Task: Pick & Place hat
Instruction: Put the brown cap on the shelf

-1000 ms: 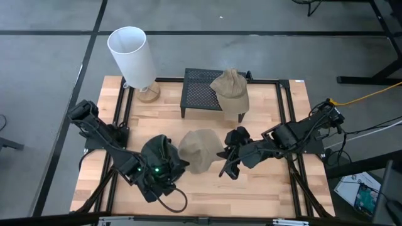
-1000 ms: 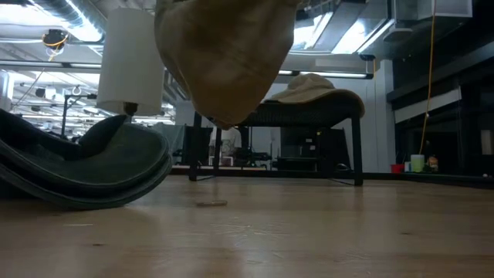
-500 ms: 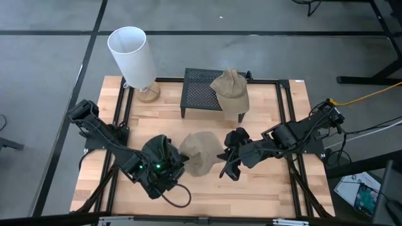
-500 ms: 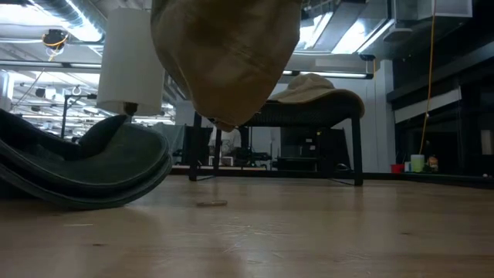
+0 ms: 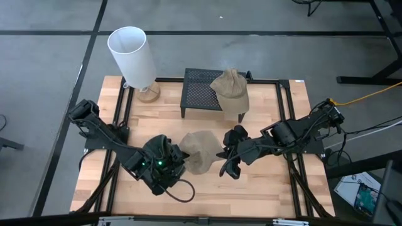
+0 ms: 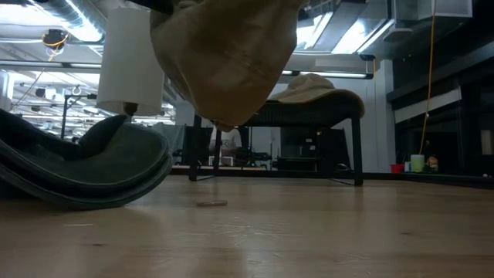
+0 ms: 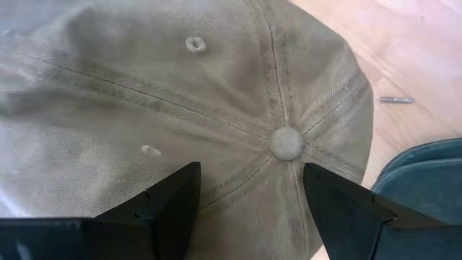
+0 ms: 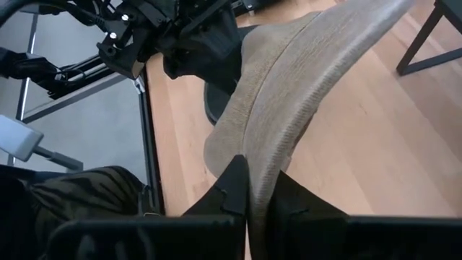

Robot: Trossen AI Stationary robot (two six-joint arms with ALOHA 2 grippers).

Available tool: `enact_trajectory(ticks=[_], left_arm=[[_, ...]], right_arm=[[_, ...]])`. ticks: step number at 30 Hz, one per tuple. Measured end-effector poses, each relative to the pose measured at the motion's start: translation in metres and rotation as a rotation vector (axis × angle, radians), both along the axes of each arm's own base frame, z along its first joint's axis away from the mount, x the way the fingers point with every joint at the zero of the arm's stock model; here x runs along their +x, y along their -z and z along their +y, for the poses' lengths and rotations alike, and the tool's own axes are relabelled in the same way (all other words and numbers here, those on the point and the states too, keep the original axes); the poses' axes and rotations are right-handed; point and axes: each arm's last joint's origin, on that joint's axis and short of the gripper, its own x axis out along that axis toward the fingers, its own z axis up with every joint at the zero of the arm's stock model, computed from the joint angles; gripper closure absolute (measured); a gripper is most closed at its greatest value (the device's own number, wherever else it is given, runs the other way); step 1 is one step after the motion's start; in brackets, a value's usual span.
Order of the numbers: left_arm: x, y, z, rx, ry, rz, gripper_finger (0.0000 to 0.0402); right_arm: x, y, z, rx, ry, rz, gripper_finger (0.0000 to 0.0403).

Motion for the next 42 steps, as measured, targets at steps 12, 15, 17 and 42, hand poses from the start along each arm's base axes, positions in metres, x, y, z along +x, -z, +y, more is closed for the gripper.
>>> enact_trajectory(ticks=[12,15,17,42], left_arm=[[-0.002,0.000,-0.003,0.004,0.011,-0.001,0.0163],[-0.003,0.000,-0.005,0.007,0.015,-0.003,0.0164],[-0.005,0.000,-0.006,0.019,0.021,-0.006,0.0164],[-0.005,0.001,-0.010,-0.116,0.002,-0.019,0.0177]], right_arm=[[0.002,-0.002,0.001,-0.010,-0.020,-0.029,0.0386],[0.002,-0.003,0.001,-0.010,-0.025,-0.041,0.0385],[0.003,-0.004,0.002,-0.009,-0.028,-0.049,0.0385],[0.008,-0.012,0.004,0.017,-0.083,-0.138,0.0384]])
